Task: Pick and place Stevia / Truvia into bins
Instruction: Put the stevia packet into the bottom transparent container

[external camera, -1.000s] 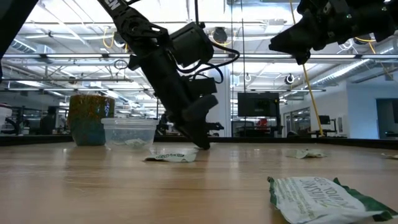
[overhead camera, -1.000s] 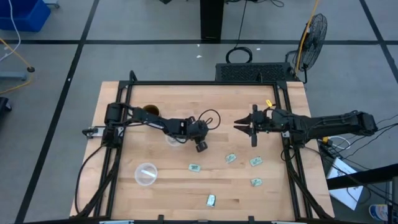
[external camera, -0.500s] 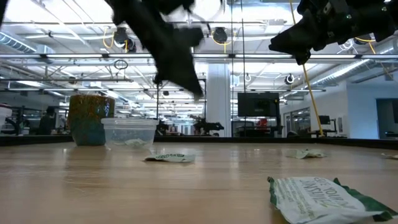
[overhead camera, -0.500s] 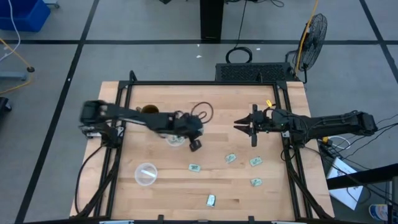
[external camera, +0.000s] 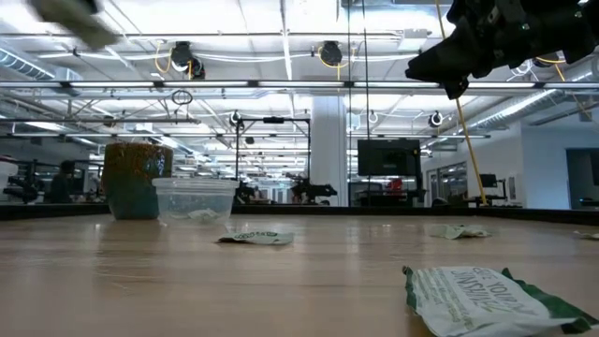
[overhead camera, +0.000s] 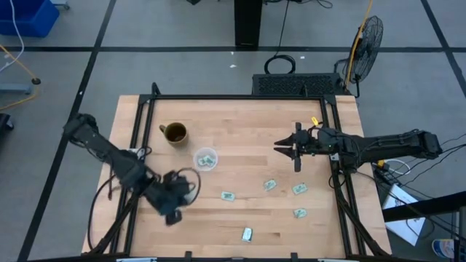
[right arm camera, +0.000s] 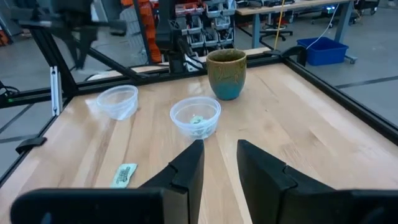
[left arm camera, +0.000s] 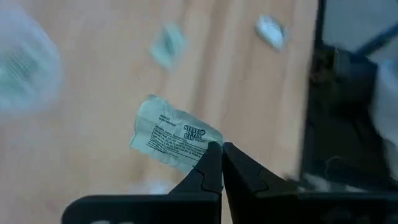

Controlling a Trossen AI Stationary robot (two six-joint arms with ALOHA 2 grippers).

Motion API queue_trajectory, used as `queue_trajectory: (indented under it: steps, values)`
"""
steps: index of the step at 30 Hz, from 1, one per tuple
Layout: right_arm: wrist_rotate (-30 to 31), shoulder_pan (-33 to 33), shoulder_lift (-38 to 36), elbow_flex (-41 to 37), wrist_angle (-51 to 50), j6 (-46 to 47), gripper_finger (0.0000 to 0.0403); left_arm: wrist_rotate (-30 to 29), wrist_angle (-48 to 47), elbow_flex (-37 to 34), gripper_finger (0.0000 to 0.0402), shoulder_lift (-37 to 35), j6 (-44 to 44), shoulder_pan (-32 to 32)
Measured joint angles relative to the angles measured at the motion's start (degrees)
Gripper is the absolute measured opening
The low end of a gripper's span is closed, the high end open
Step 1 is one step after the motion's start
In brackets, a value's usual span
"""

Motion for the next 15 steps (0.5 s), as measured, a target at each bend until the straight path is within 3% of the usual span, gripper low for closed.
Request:
queue_trajectory:
  steps: [5,9,12,15]
  values:
    - [0.0,0.0,0.0,0.0,0.1,0.0,0.0089,1.5,-1.9,-4.3,0.0007,0.5,-16.2,-4.6]
    - [0.2,0.0,0.0,0.0,2.7,-0.3,0.0089,6.6,-1.7,-10.6,0.001,0.6,-26.0,-5.3]
    - [2.8,0.0,0.0,0.0,6.0,-0.4,0.0089,11.4,1.6,-15.7,0.0004,0.6,-31.6,-5.4]
    - [6.0,-0.1,0.0,0.0,7.7,-1.1,0.0089,12.3,6.3,-19.0,0.001,0.6,-34.2,-5.1]
